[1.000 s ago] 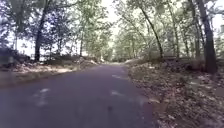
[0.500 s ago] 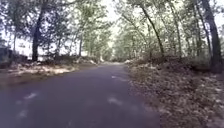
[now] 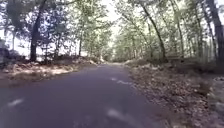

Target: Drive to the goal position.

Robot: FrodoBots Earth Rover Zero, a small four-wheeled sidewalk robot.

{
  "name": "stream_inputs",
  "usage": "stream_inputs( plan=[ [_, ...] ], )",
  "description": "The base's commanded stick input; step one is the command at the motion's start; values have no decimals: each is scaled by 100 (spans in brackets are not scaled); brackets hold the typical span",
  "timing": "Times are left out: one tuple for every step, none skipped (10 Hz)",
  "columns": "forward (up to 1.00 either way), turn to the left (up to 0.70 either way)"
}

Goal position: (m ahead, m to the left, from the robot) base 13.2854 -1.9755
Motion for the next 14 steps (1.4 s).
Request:
stream_inputs(
  plan=[
    [70,0],
    [70,0],
    [70,0],
    [70,0],
    [70,0],
    [70,0],
    [70,0],
    [70,0],
    [70,0],
    [70,0],
    [70,0],
    [70,0],
    [70,0],
    [70,0]
  ],
)
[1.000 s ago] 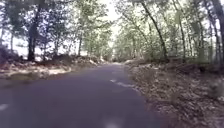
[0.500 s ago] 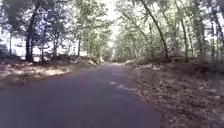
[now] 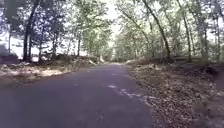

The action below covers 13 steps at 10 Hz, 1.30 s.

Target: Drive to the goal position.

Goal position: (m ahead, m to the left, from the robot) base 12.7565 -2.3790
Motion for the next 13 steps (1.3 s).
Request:
stream_inputs(
  plan=[
    [70,0],
    [70,0],
    [70,0],
    [70,0],
    [70,0],
    [70,0],
    [70,0],
    [70,0],
    [70,0],
    [70,0],
    [70,0],
    [70,0],
    [70,0]
  ],
)
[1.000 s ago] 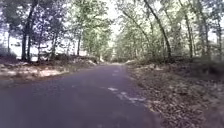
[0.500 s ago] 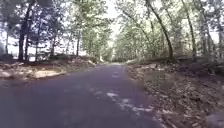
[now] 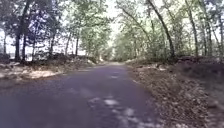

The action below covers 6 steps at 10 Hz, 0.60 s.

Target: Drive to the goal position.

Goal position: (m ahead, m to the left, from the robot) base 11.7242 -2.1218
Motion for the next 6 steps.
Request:
stream_inputs(
  plan=[
    [70,0],
    [70,0],
    [70,0],
    [70,0],
    [70,0],
    [70,0]
  ],
)
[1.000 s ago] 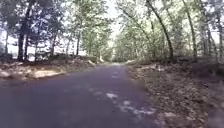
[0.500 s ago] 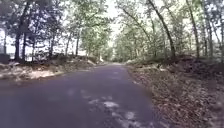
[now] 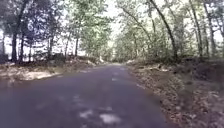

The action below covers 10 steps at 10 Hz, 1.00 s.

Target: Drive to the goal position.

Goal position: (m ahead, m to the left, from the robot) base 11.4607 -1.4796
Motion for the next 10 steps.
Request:
stream_inputs(
  plan=[
    [70,0],
    [70,0],
    [70,0],
    [70,0],
    [70,0],
    [70,0],
    [70,0],
    [70,0],
    [70,0],
    [70,0]
  ],
)
